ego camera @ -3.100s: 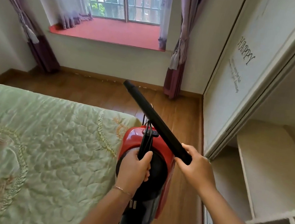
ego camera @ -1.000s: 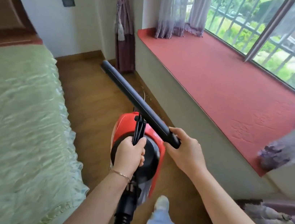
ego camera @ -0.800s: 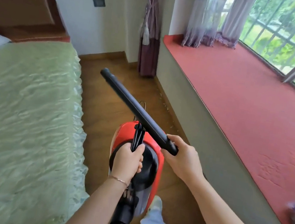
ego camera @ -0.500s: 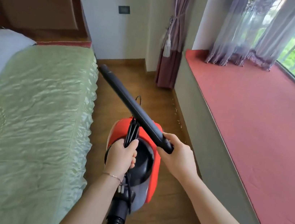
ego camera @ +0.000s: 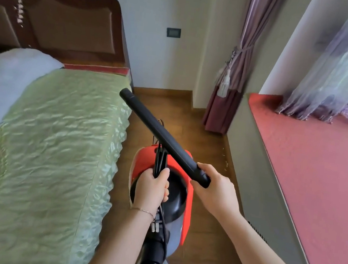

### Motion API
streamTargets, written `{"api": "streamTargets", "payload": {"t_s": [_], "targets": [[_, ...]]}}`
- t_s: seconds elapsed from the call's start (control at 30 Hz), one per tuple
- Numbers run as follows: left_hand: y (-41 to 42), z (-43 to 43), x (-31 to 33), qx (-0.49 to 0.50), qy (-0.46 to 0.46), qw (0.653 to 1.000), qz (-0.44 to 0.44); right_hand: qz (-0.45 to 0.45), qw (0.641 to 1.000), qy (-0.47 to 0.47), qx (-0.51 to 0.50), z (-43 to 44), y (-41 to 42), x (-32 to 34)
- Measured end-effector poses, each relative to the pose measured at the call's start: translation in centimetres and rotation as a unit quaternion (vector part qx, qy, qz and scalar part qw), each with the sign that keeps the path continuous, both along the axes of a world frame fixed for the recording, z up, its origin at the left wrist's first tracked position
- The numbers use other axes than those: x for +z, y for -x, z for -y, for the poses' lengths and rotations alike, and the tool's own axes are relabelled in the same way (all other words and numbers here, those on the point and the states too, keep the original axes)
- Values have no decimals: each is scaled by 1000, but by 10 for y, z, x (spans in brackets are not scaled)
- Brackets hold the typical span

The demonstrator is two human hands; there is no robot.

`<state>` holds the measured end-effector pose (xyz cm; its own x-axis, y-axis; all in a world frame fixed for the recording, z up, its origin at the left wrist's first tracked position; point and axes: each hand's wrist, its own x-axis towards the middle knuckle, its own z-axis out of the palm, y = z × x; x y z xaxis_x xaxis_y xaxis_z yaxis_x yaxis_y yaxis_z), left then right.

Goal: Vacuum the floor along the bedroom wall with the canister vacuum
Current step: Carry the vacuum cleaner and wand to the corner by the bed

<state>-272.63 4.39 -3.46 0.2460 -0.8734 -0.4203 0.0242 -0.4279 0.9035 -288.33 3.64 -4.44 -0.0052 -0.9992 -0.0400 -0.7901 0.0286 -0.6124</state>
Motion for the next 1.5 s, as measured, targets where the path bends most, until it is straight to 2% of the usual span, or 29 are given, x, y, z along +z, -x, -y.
{"api": "streamTargets", "payload": {"t_s": [0.43,0.83,1.2,1.5], "targets": [[-36,272,20,-42,19,999,9,27,998,16,-56,259,-32,18],[-30,510,-1,-13,-6,999,45,98,995,-11,1,511,-32,-5],[-30,698,28,23,14,999,31,79,996,1,29,709,-22,10],[-59,832,5,17,0,1000,-3,38,999,-4,24,833,-35,-12]]}}
